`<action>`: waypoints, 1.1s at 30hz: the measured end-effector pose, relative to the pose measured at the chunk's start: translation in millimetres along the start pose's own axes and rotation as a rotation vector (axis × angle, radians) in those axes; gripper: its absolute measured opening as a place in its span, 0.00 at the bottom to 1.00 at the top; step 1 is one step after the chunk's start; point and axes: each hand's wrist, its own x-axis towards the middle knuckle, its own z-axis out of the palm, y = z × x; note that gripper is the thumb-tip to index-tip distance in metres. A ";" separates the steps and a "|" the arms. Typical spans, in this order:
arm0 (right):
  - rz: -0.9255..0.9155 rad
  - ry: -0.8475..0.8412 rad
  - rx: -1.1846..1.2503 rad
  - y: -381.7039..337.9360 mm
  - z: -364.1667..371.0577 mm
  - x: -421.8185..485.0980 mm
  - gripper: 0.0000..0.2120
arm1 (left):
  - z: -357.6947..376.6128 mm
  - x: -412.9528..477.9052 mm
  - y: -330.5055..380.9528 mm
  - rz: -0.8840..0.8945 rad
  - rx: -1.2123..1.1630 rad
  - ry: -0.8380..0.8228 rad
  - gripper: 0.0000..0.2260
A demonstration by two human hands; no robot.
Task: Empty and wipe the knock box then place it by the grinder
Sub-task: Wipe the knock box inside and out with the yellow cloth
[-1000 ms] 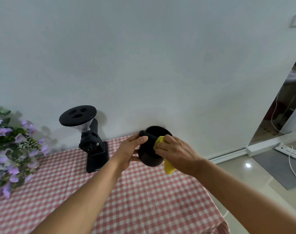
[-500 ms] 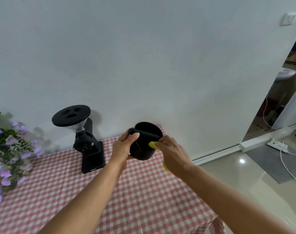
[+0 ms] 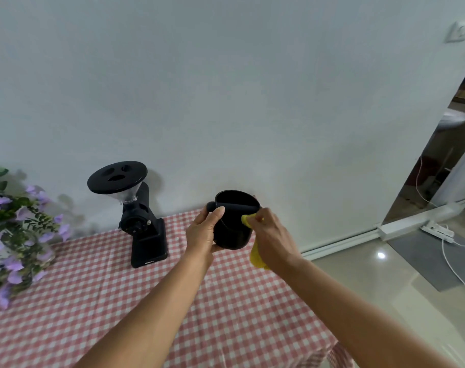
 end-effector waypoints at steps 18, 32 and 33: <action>0.192 0.012 0.223 14.3 -15.0 13.0 0.07 | -22.8 0.4 -11.2 -0.032 0.031 -0.020 0.21; 0.725 0.001 0.910 26.3 46.5 25.8 0.20 | -50.3 -2.3 -43.9 -0.120 -0.006 -0.120 0.20; 0.731 -0.017 0.919 25.5 50.1 23.6 0.20 | -56.5 -1.6 -48.8 -0.127 0.008 -0.111 0.20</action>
